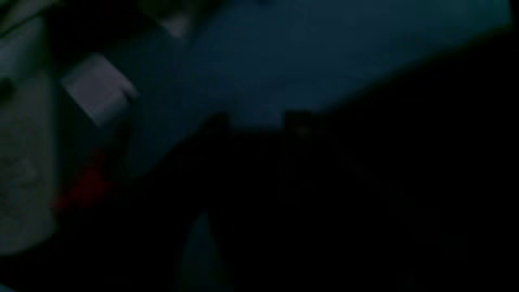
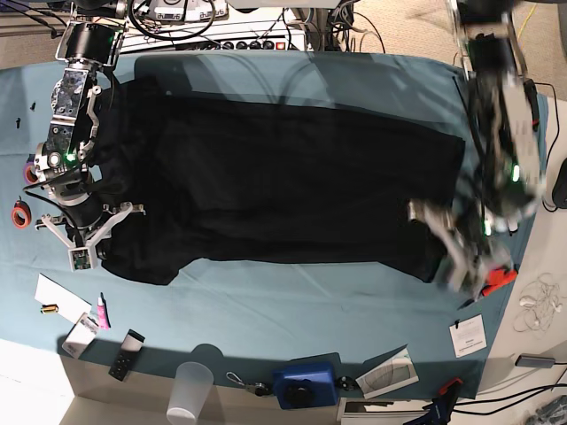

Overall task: Layout the t-shirt on the table in an organized manner, then fold the t-shirt properly
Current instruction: 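Move the left gripper to the shirt's hem corner and grasp it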

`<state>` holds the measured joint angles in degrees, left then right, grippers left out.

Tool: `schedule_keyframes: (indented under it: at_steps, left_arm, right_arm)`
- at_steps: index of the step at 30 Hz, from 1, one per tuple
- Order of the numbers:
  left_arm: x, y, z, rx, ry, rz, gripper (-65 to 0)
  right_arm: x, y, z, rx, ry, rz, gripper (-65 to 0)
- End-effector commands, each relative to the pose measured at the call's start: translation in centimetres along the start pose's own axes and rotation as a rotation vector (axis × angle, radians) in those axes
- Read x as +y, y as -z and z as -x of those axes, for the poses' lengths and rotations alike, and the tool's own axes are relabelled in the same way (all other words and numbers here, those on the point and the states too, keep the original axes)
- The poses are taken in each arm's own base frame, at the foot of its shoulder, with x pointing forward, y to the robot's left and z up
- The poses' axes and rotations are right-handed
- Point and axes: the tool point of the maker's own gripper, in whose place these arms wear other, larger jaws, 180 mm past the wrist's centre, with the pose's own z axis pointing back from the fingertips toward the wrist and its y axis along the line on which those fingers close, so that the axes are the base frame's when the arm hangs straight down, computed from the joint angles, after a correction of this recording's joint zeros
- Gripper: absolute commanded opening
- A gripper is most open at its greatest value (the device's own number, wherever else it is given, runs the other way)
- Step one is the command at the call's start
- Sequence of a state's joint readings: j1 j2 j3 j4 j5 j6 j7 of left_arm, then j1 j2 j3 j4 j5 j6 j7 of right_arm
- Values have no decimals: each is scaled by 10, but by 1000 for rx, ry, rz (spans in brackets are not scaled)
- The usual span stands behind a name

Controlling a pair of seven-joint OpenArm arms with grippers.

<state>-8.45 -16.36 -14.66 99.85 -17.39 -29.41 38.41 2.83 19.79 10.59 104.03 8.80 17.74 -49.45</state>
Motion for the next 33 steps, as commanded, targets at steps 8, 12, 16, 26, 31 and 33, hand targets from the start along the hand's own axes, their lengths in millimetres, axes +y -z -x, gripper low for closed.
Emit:
schedule_keyframes:
  at_steps: [8,12,16,26,31,33]
  left_arm:
    - [39,72,38,230,98,-98,-338]
    - [63,88,49,369,-1,-146,-339]
    - [73,92,55,468,-60,-123,-339]
    - [59,94,94,577,-161,-16,-341]
    - [59,94,97,580,-167,-15,-481]
    - [60,96,94,556,-170,-23,-609]
  right_arm:
    - [-11,-4,-18,-56,-14,33,-650]
    - [-15,-4,-16,-43,-35,56,-650]
    - [-16,-4,-15,-37,-40,61,-650]
    - [-16,-4,-15,-37,-40,62,-650]
    - [-16,-4,-15,-38,-40,61,-650]
    - [-16,-4,-15,-38,-40,61,-650]
